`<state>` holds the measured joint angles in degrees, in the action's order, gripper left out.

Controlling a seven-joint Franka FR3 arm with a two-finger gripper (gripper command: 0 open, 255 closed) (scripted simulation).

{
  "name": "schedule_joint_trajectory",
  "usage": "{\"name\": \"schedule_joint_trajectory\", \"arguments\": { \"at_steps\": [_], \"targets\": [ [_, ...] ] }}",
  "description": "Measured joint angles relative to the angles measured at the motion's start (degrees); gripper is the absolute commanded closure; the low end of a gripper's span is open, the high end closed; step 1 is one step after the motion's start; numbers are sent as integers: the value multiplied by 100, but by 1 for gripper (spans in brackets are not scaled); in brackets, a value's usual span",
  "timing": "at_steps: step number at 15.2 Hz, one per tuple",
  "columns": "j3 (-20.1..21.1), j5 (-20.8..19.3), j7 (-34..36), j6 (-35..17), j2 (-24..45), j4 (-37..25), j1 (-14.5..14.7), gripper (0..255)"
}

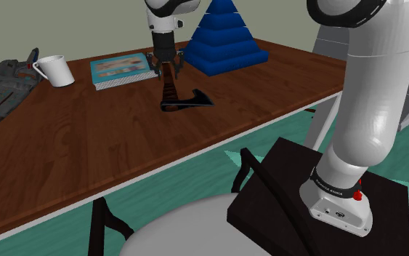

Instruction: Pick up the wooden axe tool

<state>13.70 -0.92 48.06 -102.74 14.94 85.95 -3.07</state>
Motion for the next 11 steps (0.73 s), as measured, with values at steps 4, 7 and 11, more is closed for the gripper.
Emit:
{"name": "schedule_joint_trajectory", "arguments": {
  "at_steps": [4,7,11],
  "targets": [
    [-1,0,-1,-16,-3,14,-2,255],
    [-1,1,-2,-19,-5,18,-2,255],
    [0,-1,1,71,3,-74,1,255]
  ]
}}
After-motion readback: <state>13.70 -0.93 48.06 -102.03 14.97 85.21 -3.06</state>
